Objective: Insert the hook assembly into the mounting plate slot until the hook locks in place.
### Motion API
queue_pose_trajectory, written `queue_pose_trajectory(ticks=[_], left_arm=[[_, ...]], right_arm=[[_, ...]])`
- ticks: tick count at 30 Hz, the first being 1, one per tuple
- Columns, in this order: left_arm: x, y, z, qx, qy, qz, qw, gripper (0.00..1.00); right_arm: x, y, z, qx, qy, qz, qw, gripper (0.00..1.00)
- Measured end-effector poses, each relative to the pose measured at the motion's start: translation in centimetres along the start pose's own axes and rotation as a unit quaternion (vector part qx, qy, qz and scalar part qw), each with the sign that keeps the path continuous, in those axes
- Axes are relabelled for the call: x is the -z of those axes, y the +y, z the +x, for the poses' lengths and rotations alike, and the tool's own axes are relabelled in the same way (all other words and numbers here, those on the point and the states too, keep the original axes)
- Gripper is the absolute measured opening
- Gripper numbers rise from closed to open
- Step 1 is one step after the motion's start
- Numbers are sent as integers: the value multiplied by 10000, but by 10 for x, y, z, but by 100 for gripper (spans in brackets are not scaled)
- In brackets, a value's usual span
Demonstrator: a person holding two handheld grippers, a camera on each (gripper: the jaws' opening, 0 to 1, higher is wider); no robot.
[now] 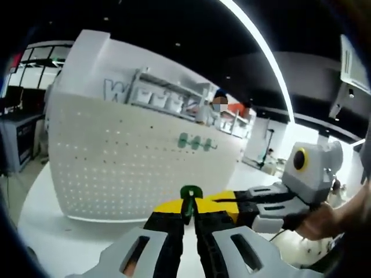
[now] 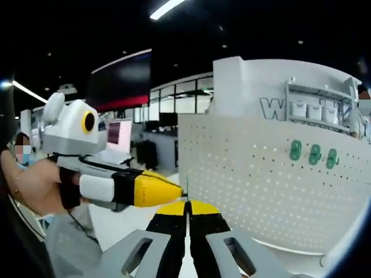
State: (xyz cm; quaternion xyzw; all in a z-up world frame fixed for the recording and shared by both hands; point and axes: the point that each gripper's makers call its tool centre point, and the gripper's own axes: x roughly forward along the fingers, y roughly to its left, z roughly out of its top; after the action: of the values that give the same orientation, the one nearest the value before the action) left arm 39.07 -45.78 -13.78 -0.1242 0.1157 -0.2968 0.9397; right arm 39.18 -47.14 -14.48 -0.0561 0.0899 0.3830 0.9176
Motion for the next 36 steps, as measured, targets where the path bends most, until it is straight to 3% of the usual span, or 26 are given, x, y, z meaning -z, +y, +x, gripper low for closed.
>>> queue_pose_trajectory(ticks=[13, 19, 24, 31, 36], left_arm=[[2, -3, 0, 194, 100, -219, 9995, 4], [3, -3, -1, 230, 104, -173, 9995, 3], [2, -2, -3, 253, 70, -363, 9990, 3], [4, 0, -2, 143, 116, -301, 9994, 2], [2, 8, -2, -44, 138, -126, 9998, 2]], right_arm=[[-3, 0, -2, 26, -36, -463, 9989, 0], [-3, 1, -1, -31, -33, -538, 9985, 0], [-4, 2, -1, -75, -63, -542, 9985, 0], [-2, 3, 2, -96, 4, -624, 9980, 0], [-1, 1, 3, -55, 6, -383, 9993, 1]])
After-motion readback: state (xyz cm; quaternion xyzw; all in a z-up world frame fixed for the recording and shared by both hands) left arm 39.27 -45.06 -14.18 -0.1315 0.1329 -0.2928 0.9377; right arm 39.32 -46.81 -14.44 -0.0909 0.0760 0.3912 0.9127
